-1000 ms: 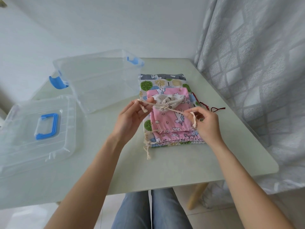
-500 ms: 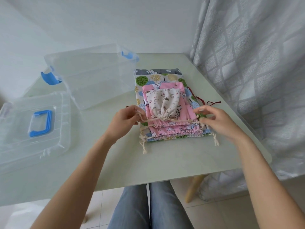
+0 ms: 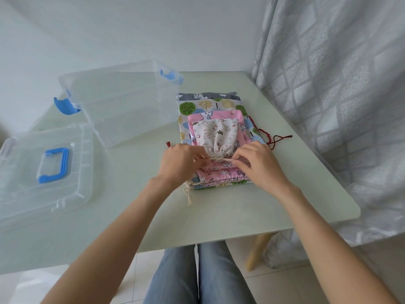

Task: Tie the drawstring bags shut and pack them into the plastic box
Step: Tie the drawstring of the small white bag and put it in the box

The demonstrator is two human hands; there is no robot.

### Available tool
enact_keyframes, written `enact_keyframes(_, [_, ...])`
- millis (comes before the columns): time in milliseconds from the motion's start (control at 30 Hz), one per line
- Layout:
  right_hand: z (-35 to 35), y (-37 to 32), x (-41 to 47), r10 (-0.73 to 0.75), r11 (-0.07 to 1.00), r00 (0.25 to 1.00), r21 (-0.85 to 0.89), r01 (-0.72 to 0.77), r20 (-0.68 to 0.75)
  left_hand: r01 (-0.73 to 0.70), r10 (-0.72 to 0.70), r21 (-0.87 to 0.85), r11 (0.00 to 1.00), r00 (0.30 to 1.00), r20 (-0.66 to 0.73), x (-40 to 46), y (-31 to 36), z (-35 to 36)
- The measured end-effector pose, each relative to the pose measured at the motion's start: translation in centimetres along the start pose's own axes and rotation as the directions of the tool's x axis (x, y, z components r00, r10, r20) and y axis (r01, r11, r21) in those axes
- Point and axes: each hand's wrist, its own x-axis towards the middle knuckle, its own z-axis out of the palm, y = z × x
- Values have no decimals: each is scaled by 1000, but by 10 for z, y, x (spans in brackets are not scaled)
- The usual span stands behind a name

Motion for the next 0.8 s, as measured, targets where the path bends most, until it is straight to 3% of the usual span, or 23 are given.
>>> enact_keyframes(233, [-5, -6, -9, 19, 1000, 999, -8, -19, 50, 5, -4, 85, 996, 1000, -13, -1, -2, 1])
enact_keyframes(367, [-15, -12, 0, -61, 997, 997, 54, 58, 56, -18, 19, 50, 999, 999, -33, -3, -3, 2])
enact_keyframes(467, [-19, -26, 15, -73, 945, 993, 325, 39, 95, -24, 26, 61, 998, 999, -33, -6, -3, 6])
enact_keyframes(567, [-14, -37, 30, -25, 776, 973, 619, -124, 227, -70, 72, 48, 996, 996, -45, -9, -1, 9])
enact_keyframes(633, [-11, -39, 37, 15, 684, 962, 699, -207, 271, -93, 95, 47, 995, 994, -59, -13, -2, 7])
enact_keyframes(800, [-9, -34, 42, 92, 710, 953, 653, -266, 288, 49, -48, -269, 962, 999, 9, -27, -16, -15])
